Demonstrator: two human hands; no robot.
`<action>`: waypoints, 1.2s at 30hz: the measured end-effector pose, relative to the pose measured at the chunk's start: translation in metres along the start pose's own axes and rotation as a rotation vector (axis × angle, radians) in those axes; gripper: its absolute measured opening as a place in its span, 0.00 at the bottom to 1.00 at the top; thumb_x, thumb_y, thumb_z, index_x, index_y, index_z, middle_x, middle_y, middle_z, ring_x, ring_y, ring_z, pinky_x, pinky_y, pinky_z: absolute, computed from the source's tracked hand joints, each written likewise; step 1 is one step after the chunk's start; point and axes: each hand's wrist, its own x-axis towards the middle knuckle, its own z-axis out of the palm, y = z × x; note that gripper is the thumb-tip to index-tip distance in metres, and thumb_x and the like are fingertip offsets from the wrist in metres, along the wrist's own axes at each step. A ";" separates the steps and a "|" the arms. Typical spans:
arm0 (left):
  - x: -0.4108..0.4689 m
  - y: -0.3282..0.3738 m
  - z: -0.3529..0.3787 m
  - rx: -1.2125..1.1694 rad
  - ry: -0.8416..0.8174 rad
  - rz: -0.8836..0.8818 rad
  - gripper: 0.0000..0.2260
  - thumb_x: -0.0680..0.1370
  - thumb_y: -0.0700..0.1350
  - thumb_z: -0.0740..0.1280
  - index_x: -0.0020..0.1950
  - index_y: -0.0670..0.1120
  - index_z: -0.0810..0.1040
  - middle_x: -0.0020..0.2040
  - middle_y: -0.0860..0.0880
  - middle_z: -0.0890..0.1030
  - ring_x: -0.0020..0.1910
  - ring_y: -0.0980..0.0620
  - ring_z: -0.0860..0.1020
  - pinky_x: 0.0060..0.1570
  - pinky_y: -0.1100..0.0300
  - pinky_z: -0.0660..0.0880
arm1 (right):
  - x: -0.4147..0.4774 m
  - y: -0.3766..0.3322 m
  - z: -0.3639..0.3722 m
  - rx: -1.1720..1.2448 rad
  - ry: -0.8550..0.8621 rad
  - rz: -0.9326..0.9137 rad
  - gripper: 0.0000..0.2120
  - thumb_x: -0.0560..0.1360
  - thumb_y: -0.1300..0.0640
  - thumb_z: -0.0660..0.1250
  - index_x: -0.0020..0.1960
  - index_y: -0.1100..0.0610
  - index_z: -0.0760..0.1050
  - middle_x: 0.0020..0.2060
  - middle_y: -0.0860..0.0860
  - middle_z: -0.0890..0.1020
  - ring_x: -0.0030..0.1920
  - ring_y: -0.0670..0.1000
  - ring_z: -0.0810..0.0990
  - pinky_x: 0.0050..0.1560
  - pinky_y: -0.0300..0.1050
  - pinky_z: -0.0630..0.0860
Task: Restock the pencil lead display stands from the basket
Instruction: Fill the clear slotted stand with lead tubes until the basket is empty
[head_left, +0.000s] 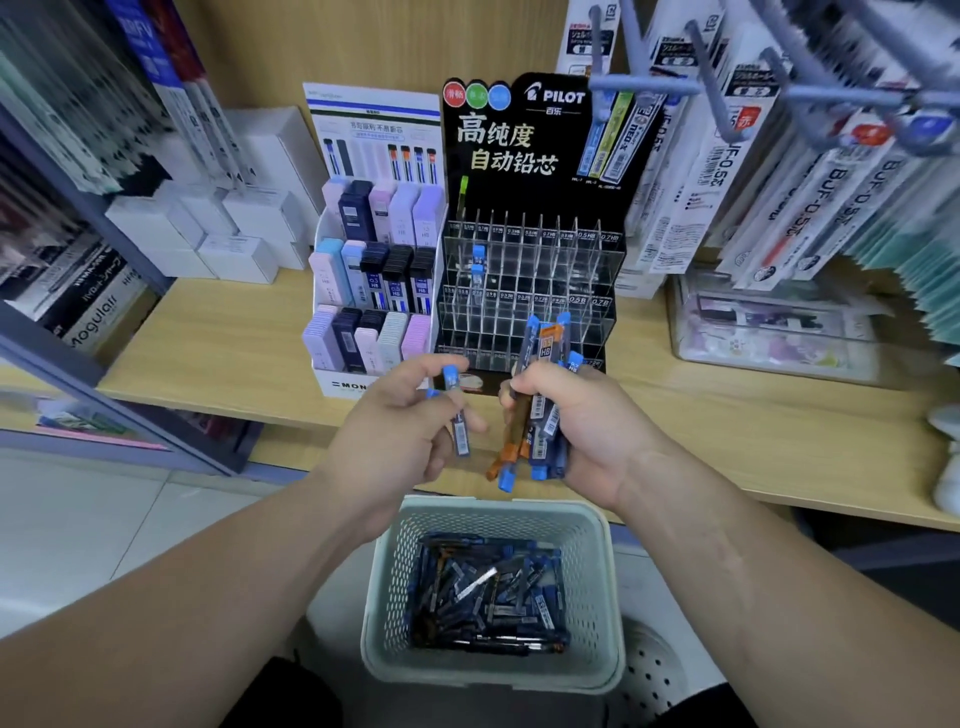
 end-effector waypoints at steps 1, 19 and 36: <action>0.000 0.004 0.001 0.008 0.005 0.034 0.12 0.84 0.40 0.60 0.63 0.54 0.75 0.42 0.46 0.85 0.23 0.52 0.63 0.24 0.63 0.61 | -0.001 -0.001 0.000 -0.010 -0.008 0.000 0.03 0.77 0.64 0.64 0.45 0.62 0.74 0.36 0.55 0.75 0.31 0.51 0.75 0.29 0.45 0.77; 0.092 0.074 -0.004 0.218 0.204 0.438 0.07 0.80 0.44 0.68 0.43 0.50 0.76 0.27 0.56 0.74 0.24 0.52 0.60 0.25 0.64 0.60 | 0.011 -0.025 -0.023 0.044 0.058 -0.082 0.03 0.77 0.63 0.65 0.45 0.57 0.75 0.36 0.53 0.81 0.37 0.52 0.77 0.45 0.53 0.73; 0.109 0.076 -0.016 0.718 0.305 0.706 0.03 0.75 0.41 0.74 0.47 0.47 0.82 0.37 0.57 0.78 0.41 0.54 0.77 0.40 0.70 0.73 | 0.017 -0.017 -0.020 -0.018 0.032 -0.039 0.03 0.76 0.62 0.66 0.49 0.59 0.75 0.39 0.54 0.81 0.38 0.52 0.77 0.37 0.46 0.75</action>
